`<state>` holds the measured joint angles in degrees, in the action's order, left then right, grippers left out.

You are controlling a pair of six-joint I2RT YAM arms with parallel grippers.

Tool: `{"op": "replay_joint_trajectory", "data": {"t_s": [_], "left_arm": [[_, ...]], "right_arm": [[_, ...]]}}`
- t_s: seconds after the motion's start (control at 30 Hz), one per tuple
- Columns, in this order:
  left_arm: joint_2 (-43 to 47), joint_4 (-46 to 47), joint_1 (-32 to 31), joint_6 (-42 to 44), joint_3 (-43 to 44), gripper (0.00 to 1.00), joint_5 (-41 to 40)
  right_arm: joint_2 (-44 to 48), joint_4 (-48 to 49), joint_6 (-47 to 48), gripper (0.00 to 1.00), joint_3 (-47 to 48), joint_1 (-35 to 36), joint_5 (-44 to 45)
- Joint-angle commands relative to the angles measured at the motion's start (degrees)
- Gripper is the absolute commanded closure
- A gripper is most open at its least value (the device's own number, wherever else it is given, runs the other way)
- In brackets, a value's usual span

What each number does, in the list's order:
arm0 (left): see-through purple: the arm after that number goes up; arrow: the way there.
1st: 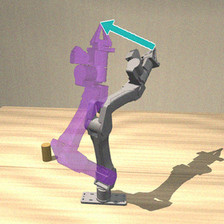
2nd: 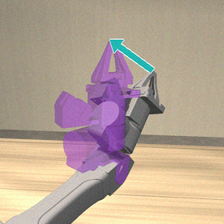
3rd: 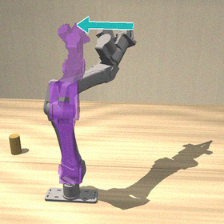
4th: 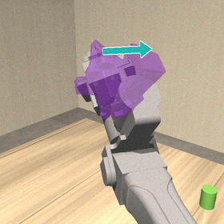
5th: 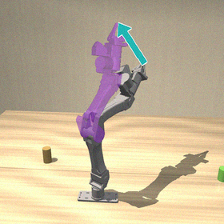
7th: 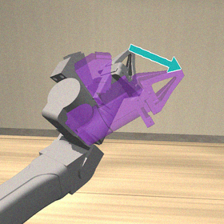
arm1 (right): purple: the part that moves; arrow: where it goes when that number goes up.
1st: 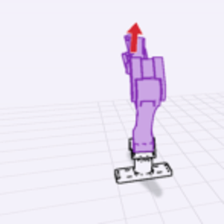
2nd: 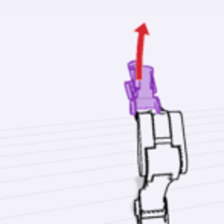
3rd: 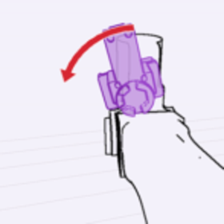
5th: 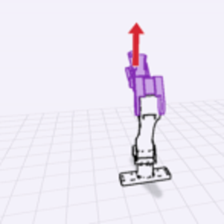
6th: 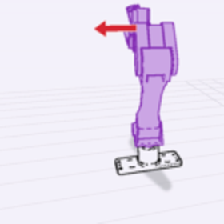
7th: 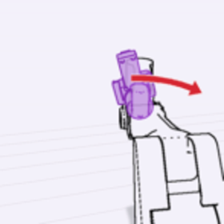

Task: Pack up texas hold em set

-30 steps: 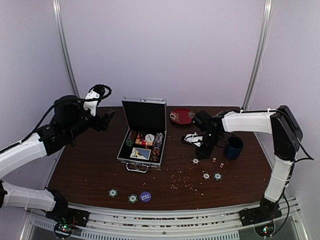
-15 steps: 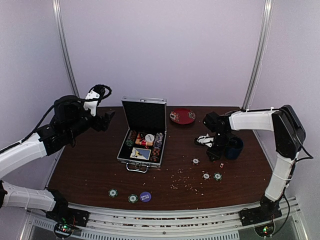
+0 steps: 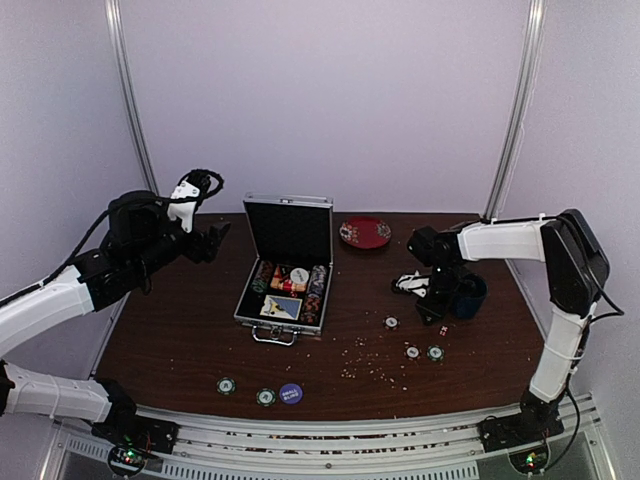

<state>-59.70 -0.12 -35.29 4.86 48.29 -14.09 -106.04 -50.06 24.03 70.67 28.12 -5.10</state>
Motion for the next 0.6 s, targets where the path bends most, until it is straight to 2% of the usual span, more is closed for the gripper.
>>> {"op": "replay_joint_trajectory", "data": {"t_s": [0.0, 0.17, 0.3, 0.57], "left_arm": [[-0.3, 1.8, 0.3, 0.8, 1.1, 0.18, 0.6], [-0.4, 1.8, 0.3, 0.8, 1.1, 0.18, 0.5], [-0.5, 1.8, 0.3, 0.8, 1.1, 0.18, 0.4], [-0.6, 1.8, 0.3, 0.7, 1.1, 0.18, 0.1]], "right_arm": [[-1.9, 0.1, 0.2, 0.78, 0.3, -0.5, -0.5], [-3.1, 0.4, 0.2, 0.80, 1.1, -0.5, -0.9], [-3.3, -0.1, 0.0, 0.89, 2.7, -0.4, -1.9], [-3.3, -2.2, -0.8, 0.93, 14.6, 3.9, -7.0]]}}
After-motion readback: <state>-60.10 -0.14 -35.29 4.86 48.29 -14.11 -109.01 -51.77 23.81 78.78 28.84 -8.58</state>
